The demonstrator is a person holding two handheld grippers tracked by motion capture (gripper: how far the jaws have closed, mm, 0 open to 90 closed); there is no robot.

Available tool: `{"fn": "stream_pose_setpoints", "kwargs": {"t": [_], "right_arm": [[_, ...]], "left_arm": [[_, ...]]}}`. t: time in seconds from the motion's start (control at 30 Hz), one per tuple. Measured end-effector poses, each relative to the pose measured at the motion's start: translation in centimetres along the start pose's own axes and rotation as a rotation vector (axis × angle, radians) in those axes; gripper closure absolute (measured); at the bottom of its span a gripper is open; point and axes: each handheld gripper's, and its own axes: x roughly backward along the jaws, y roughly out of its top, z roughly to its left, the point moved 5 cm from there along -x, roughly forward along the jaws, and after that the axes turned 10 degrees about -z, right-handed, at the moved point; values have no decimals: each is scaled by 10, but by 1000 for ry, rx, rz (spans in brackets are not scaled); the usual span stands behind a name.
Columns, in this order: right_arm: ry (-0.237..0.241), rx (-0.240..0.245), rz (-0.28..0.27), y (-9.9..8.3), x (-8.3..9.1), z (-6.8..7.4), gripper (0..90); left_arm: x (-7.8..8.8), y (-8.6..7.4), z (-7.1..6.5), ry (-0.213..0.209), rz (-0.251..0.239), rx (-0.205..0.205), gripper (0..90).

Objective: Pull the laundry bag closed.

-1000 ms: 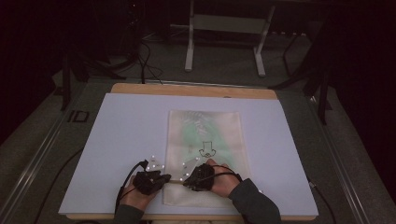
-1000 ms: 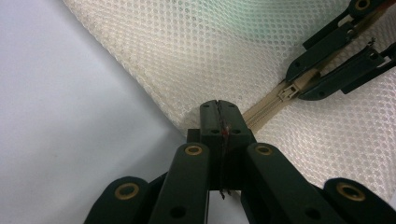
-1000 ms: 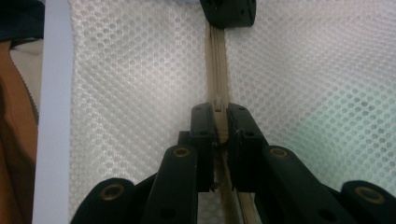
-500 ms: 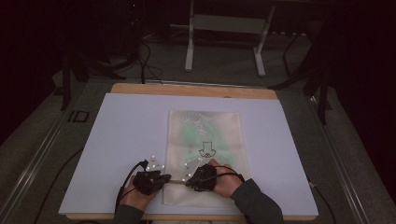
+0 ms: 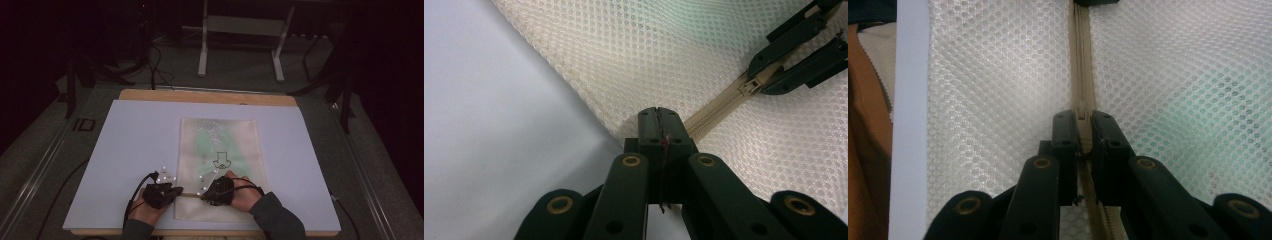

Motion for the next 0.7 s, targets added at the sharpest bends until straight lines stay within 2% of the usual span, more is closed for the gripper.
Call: {"fn": "stream_pose_setpoints", "kwargs": {"t": [0.7], "right_arm": [[-9,9,15,-4,5,1,824]], "left_arm": [[0,0,0,-1,2,-2,895]]}}
